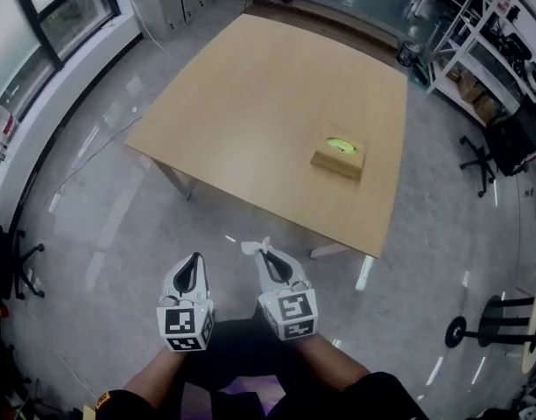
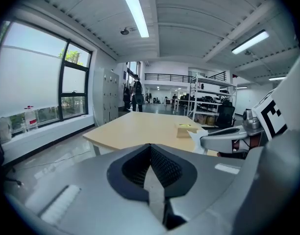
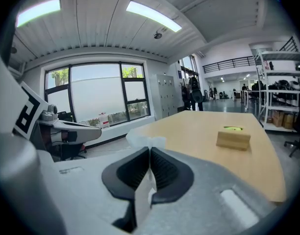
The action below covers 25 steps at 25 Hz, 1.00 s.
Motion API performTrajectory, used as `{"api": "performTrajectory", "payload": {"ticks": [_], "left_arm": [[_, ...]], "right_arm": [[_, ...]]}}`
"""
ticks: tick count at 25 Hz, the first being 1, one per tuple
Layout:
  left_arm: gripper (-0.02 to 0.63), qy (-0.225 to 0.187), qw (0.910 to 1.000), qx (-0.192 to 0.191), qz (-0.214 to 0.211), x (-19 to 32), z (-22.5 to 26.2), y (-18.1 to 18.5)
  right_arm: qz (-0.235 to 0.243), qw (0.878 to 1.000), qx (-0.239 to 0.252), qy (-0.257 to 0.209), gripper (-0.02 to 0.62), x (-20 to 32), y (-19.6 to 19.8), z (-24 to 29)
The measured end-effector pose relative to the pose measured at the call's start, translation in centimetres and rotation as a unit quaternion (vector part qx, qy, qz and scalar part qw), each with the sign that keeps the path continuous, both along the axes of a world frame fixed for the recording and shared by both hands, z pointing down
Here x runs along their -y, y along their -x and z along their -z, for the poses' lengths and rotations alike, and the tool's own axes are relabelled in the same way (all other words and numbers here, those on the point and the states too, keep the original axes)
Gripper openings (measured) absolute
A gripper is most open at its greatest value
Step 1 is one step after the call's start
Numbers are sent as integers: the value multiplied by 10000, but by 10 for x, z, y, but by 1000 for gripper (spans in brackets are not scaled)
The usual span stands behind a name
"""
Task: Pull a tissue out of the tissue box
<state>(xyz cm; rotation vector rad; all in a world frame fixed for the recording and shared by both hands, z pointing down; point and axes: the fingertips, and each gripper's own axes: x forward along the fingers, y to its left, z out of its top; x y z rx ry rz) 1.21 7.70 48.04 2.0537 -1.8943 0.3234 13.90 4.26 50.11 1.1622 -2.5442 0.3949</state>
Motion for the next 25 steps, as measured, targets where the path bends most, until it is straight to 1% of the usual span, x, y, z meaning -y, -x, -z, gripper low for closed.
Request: {"api": "performTrajectory", "payload": {"ticks": [4,7,10,13,15,18,25], "left_arm": [[18,-31,9997,-126,190,-25,8,50],[18,-148,9994,-218,202,-42,15,92],[18,-240,9991,-353,30,-62,14,128],[18,-281,9982,-427,-310,-82,4,146],[18,-278,9973,-455,-511,-92,-3,153],[18,-268,9955,-530,-735,-101,-6,156],[18,-319,9879,-647,-1372,-108,-7,130]], "right_arm": [[135,9997,-209,19,3,-26,47,4],[160,9995,-277,60,3,-50,93,10],[26,9996,-250,104,3,-77,135,14],[-217,9995,-211,96,3,-104,158,18],[-373,9990,-232,93,3,-122,164,17],[-635,9974,-292,166,3,-143,161,14],[-1465,9884,-384,151,3,-174,124,13]]}}
